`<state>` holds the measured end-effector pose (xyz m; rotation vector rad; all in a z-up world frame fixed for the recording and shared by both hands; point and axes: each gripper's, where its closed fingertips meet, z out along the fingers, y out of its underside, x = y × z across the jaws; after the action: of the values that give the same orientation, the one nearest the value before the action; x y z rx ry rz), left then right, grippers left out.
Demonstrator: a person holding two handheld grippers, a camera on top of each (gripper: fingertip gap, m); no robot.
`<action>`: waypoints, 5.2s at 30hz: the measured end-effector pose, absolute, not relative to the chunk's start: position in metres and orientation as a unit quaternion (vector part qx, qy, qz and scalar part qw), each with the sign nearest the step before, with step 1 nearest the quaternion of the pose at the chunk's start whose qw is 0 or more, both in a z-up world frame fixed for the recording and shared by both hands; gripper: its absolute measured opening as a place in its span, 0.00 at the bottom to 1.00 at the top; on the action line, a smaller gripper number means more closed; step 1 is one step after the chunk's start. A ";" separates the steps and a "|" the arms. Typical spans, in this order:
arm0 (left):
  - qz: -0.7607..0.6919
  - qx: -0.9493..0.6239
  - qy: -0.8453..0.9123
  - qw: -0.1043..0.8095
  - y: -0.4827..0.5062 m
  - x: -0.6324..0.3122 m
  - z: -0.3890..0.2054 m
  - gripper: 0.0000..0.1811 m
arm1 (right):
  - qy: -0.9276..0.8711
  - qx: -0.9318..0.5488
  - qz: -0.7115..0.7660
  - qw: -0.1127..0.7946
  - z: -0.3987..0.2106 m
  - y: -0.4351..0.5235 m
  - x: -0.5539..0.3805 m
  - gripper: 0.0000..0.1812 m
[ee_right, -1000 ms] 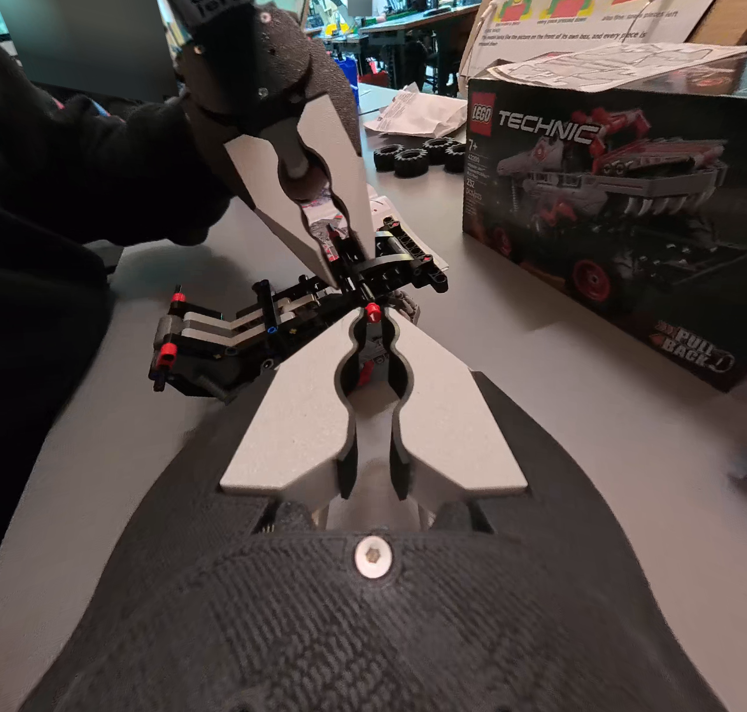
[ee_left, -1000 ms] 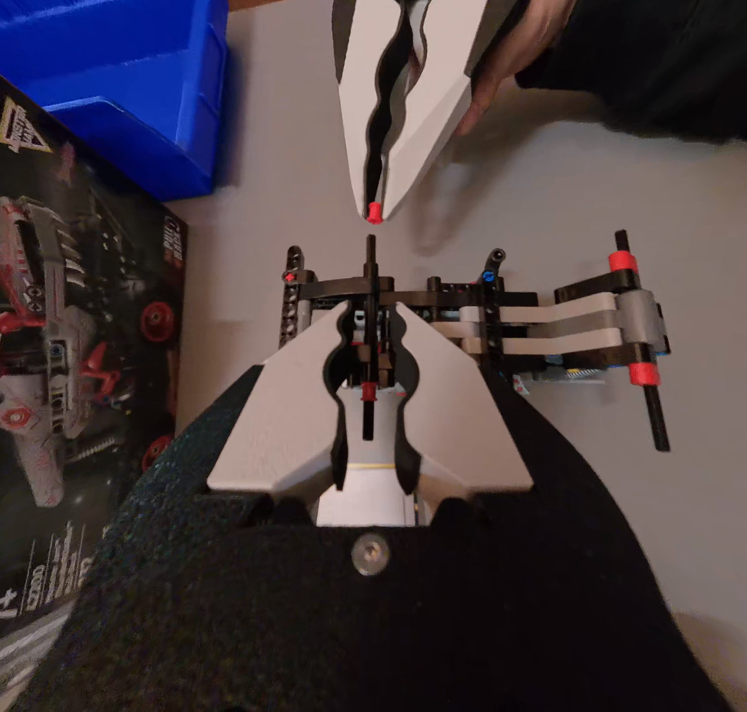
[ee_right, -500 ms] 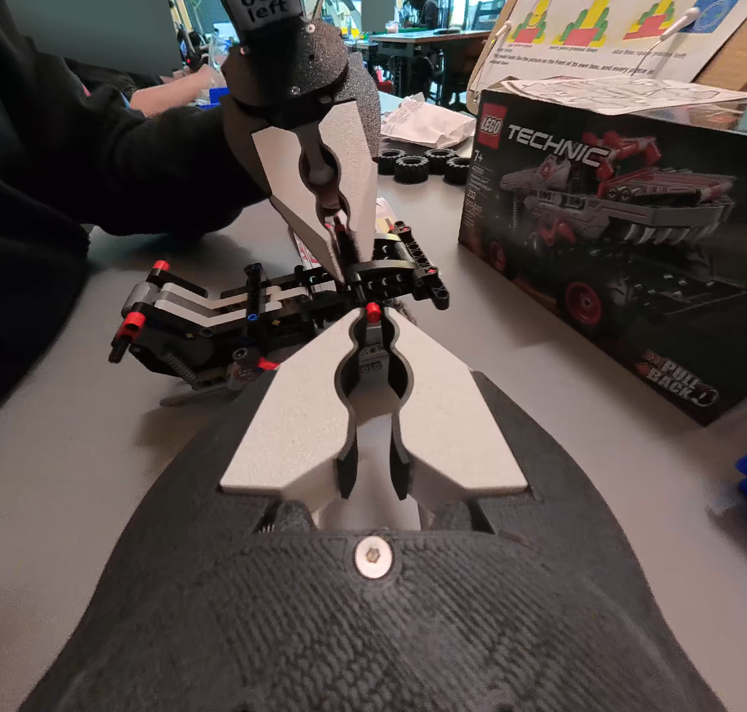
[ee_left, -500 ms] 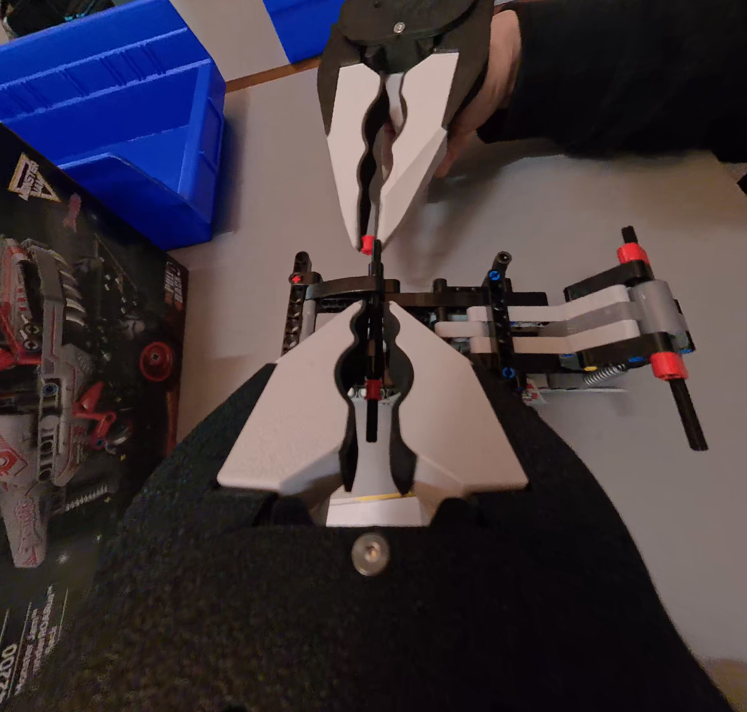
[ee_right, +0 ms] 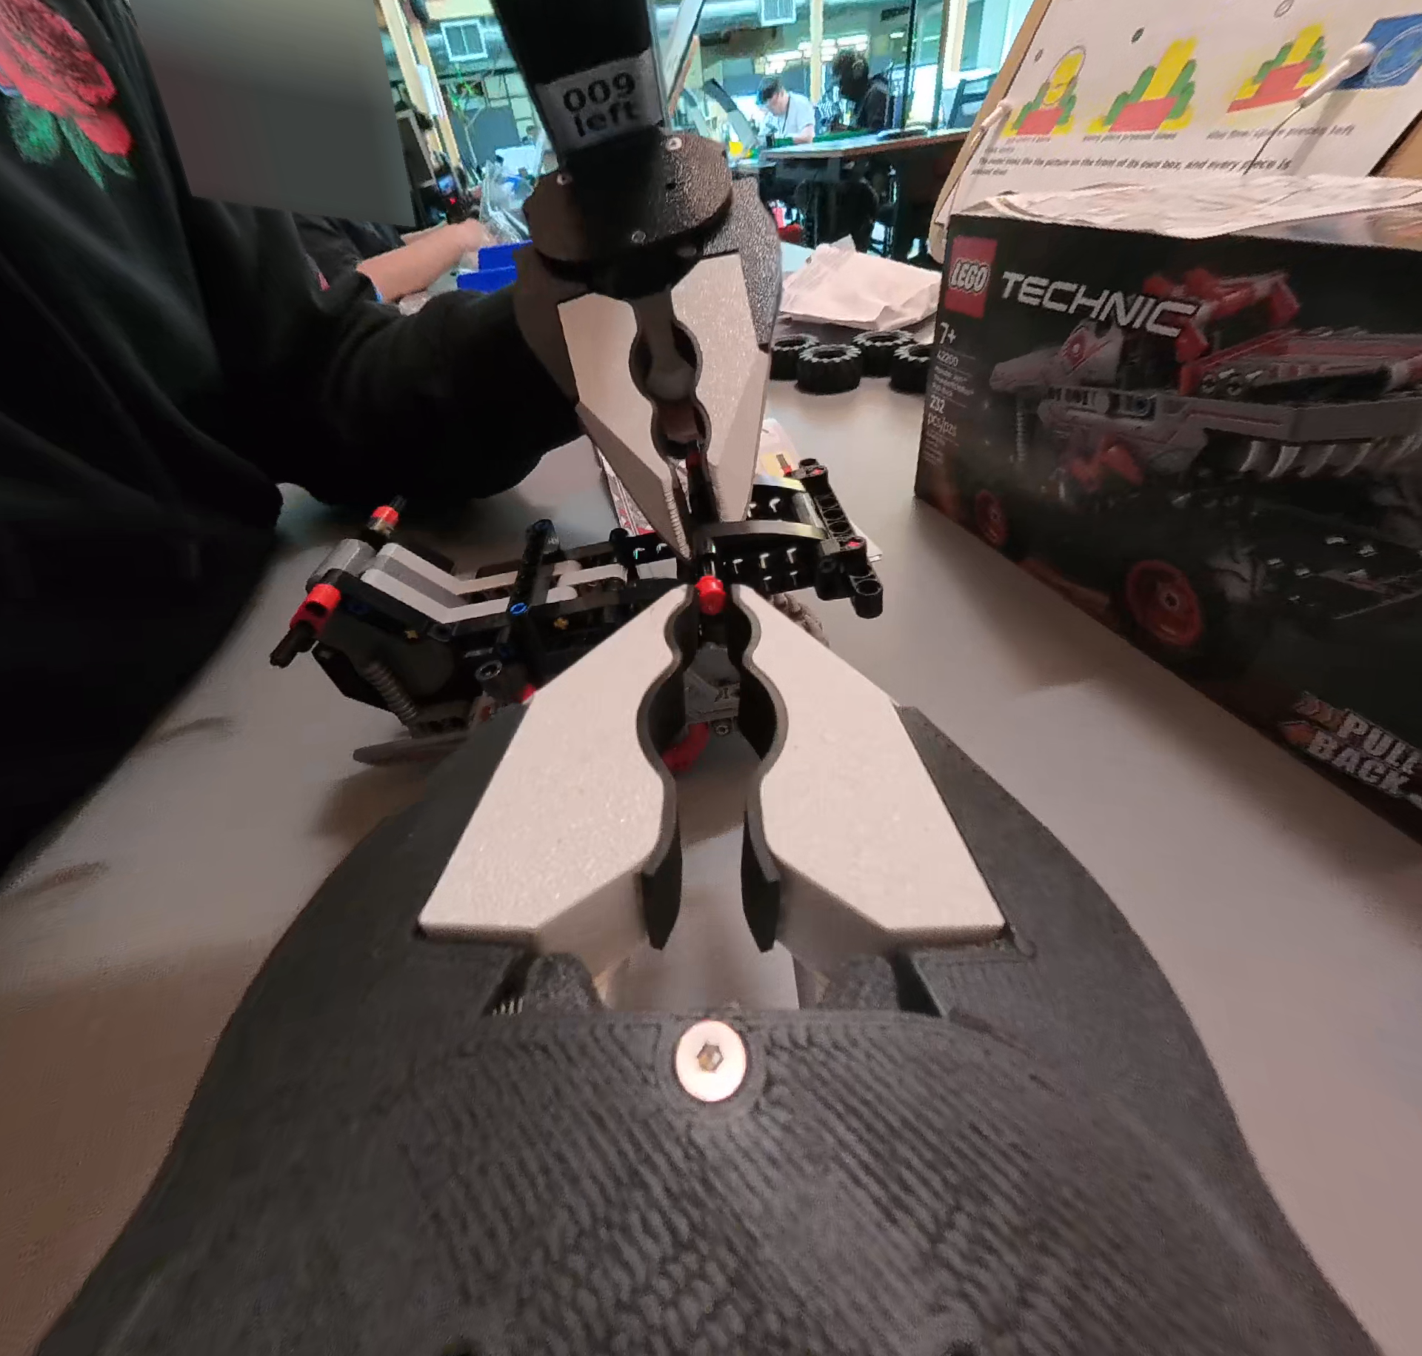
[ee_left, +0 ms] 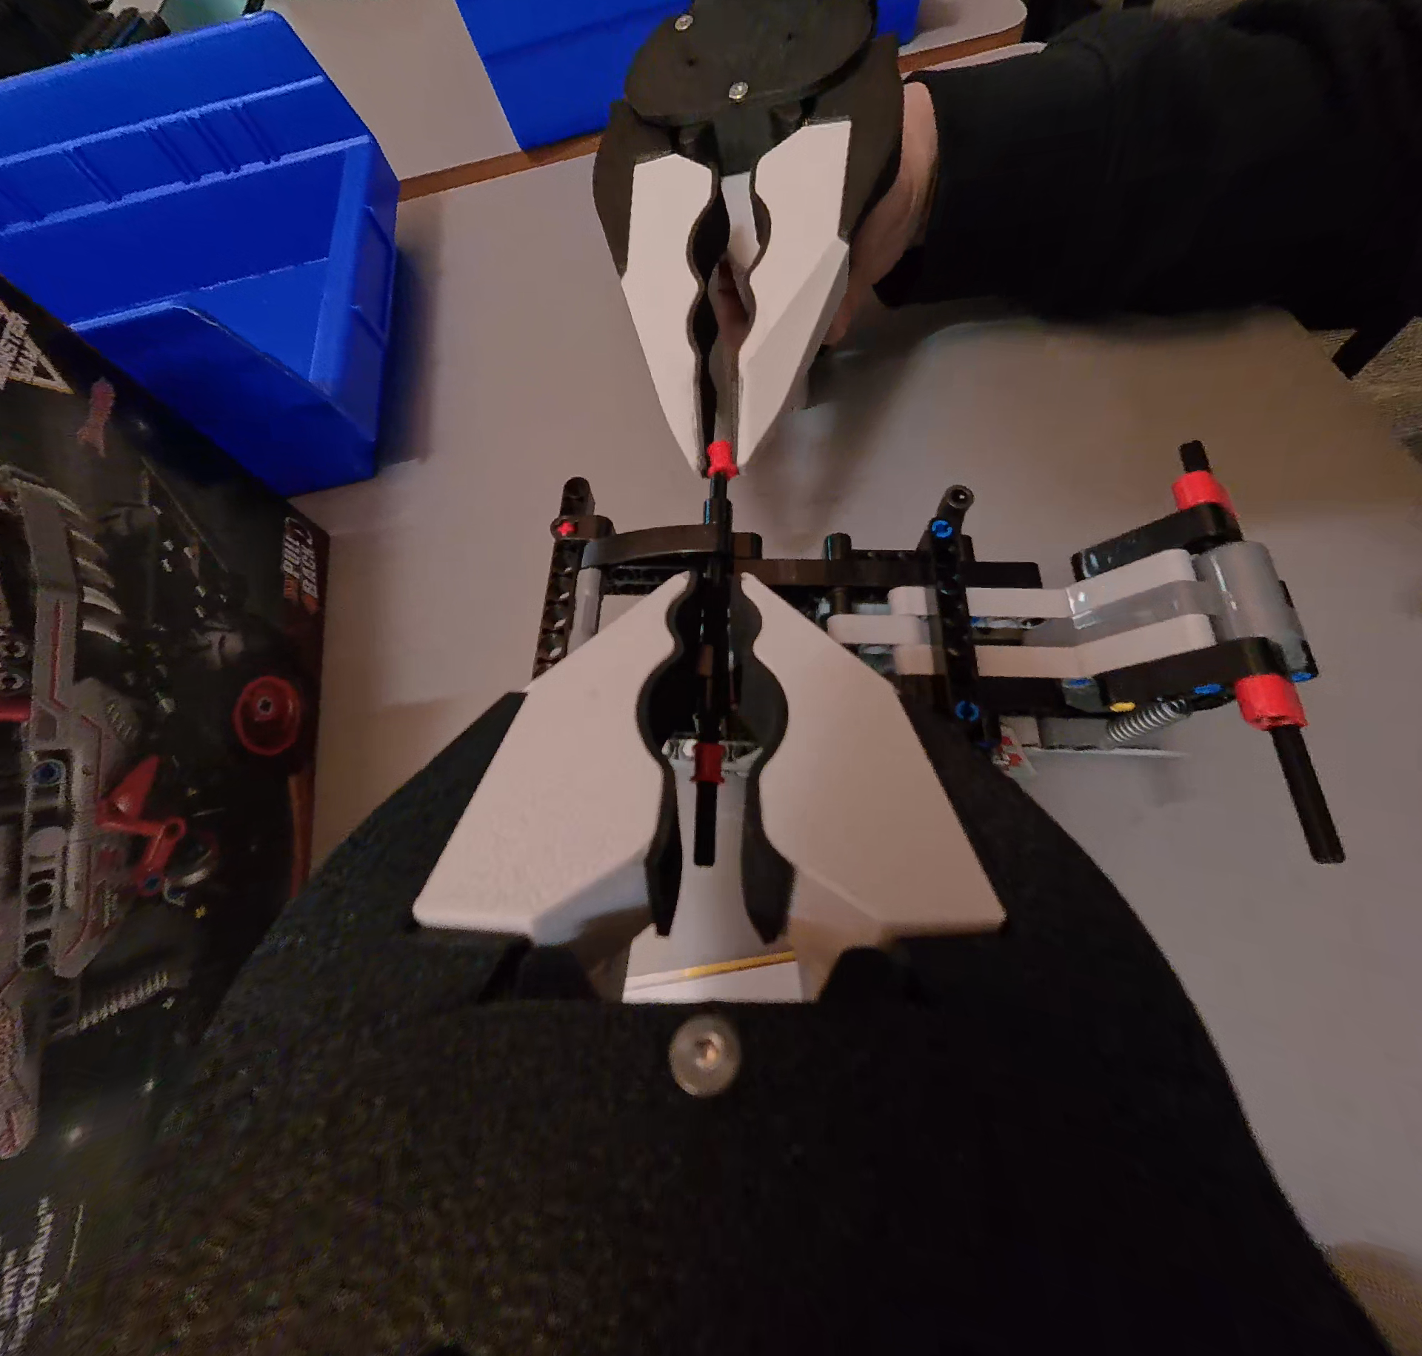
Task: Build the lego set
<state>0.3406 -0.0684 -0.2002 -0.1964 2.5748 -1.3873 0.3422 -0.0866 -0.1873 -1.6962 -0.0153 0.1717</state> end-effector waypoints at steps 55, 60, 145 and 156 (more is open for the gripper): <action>-0.465 -0.149 0.862 0.140 -0.021 0.331 -0.191 0.01 | 0.021 -0.755 0.019 0.655 -0.189 -0.101 0.345 0.03; -0.498 -0.123 0.848 0.131 -0.025 0.332 -0.190 0.01 | 0.023 -0.748 0.033 0.663 -0.186 -0.101 0.348 0.03; -0.558 -0.103 0.816 0.109 -0.028 0.325 -0.192 0.01 | -0.009 -0.951 -0.120 0.284 -0.276 -0.153 0.356 0.06; -0.558 -0.104 0.816 0.109 -0.028 0.325 -0.192 0.01 | 0.035 -0.922 -0.037 0.383 -0.276 -0.147 0.352 0.03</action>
<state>0.3253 -0.0278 -0.1917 -0.3059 2.4000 -1.6414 0.3524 -0.1467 -0.2764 -2.3527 0.0904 -0.0945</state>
